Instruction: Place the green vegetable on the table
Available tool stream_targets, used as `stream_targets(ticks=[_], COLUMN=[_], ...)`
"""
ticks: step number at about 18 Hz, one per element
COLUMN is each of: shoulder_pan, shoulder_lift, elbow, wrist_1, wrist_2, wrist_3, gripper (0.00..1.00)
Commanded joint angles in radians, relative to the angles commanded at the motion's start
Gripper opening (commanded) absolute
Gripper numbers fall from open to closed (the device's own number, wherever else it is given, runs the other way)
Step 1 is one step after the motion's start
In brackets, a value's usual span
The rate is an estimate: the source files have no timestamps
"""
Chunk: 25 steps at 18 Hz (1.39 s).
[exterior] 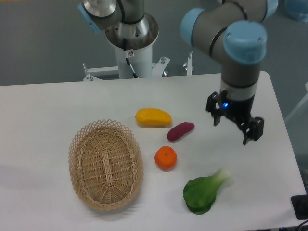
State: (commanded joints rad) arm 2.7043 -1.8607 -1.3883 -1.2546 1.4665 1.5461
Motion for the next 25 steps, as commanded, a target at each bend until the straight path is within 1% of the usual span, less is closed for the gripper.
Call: stream_targets(ticks=[1, 4, 10, 25], shoulder_pan=[0.011, 0.049, 0.075, 0.088], shoulder_lift=[0.002, 0.005, 0.008, 0.008], elbow=[0.002, 0.006, 0.006, 0.006], wrist_1=[-0.009, -0.009, -0.012, -0.025], wrist_2=[0.0, 0.002, 0.0, -0.037], wrist_3=[0.02, 0.092, 0.163, 0.169], gripper=[1.0, 1.0, 1.0, 1.0])
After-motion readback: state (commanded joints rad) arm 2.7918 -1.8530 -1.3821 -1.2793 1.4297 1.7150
